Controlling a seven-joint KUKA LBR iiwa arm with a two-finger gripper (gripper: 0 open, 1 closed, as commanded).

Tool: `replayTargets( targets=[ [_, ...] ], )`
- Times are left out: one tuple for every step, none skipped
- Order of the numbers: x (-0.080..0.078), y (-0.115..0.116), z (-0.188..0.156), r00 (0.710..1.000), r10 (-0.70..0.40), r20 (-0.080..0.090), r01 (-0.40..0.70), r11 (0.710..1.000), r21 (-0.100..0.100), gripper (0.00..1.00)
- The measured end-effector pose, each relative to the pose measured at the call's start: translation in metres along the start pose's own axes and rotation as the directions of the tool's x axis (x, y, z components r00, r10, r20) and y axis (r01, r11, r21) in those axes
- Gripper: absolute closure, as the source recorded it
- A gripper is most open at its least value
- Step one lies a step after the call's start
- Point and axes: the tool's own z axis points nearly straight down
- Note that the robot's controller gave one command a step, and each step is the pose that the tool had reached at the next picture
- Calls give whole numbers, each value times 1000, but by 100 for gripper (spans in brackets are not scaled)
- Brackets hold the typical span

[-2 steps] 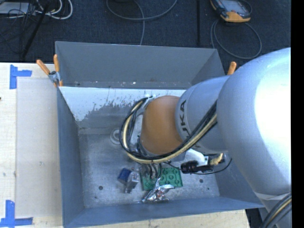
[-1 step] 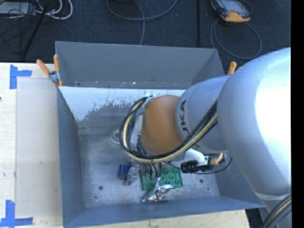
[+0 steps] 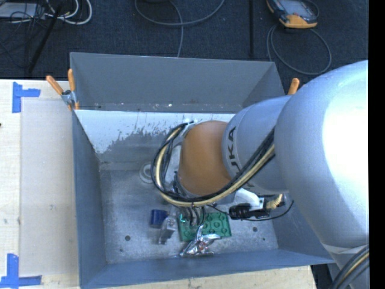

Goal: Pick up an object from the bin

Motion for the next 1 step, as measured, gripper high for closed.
replayTargets(
  targets=[
    [0, 0, -1, 1000, 1, 0, -1, 1000, -1, 100]
  ],
)
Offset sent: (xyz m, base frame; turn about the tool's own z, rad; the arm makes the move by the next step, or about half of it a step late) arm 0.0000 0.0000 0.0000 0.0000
